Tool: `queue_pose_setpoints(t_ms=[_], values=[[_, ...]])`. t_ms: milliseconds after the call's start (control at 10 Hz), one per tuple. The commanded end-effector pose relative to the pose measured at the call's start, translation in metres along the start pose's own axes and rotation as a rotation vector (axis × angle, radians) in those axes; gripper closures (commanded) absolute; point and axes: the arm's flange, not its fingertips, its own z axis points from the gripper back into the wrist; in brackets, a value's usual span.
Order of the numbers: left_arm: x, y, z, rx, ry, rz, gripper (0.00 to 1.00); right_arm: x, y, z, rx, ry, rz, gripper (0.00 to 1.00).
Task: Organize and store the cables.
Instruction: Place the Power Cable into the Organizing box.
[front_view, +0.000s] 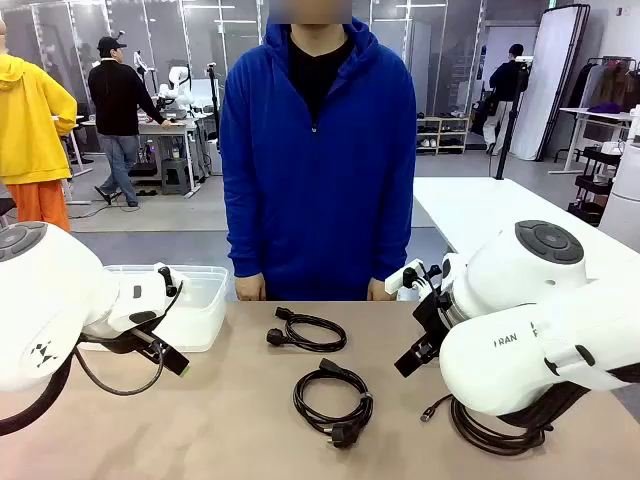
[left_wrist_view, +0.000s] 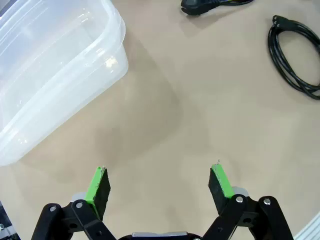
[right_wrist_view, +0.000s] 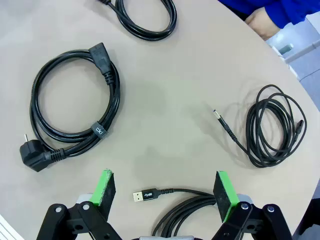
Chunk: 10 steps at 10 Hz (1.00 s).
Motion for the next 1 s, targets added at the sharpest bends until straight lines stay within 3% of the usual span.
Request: queue_pose_setpoints(t_ms=[0, 900], values=[[0.0001, -0.0002, 0.0000, 0.000, 0.000, 0.000, 0.00, 0.0000, 0.0000, 0.0000, 0.000, 0.000, 0.000, 0.00], [0.0001, -0.0002, 0.0000, 0.000, 0.000, 0.000, 0.00, 0.0000, 0.0000, 0.0000, 0.000, 0.000, 0.000, 0.00]])
